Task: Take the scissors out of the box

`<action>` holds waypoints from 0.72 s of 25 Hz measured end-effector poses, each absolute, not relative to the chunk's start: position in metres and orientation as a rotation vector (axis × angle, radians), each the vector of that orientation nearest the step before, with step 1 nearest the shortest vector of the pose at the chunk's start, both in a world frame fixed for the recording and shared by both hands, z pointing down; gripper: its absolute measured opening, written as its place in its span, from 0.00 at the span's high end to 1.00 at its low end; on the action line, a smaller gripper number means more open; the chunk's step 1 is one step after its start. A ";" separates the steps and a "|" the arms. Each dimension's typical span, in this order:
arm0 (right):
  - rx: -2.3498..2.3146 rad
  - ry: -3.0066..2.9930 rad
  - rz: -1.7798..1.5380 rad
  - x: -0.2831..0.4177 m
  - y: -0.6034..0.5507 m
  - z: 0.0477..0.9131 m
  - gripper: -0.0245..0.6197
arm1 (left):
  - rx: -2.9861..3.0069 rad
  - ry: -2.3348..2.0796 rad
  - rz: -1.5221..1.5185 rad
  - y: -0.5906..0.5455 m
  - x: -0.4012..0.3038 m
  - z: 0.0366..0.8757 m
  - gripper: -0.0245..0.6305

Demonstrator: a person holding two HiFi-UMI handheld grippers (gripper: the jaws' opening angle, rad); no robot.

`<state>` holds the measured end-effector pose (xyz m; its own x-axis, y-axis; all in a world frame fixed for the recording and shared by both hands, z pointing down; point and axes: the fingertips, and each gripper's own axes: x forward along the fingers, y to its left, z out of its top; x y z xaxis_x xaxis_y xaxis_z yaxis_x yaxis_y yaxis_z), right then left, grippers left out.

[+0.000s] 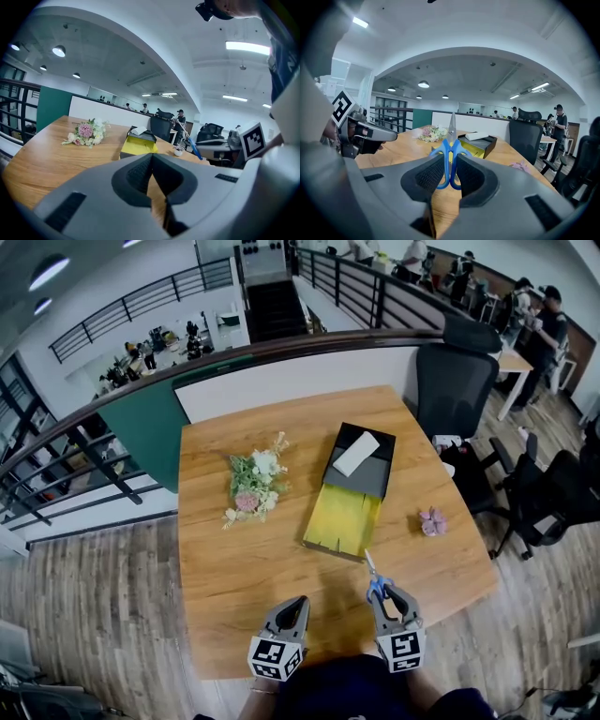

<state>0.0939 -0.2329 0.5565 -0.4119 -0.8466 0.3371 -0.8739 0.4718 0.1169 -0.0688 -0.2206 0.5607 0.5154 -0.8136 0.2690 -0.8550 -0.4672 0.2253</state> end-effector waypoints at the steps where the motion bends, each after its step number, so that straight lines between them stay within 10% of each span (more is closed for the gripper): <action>1: 1.455 -2.376 0.114 0.095 -0.234 0.557 0.81 | 2.435 -1.388 0.170 -0.221 -0.068 0.560 0.96; 18: 1.461 -2.361 0.122 0.100 -0.239 0.559 0.81 | 2.406 -1.464 0.163 -0.227 -0.078 0.560 0.96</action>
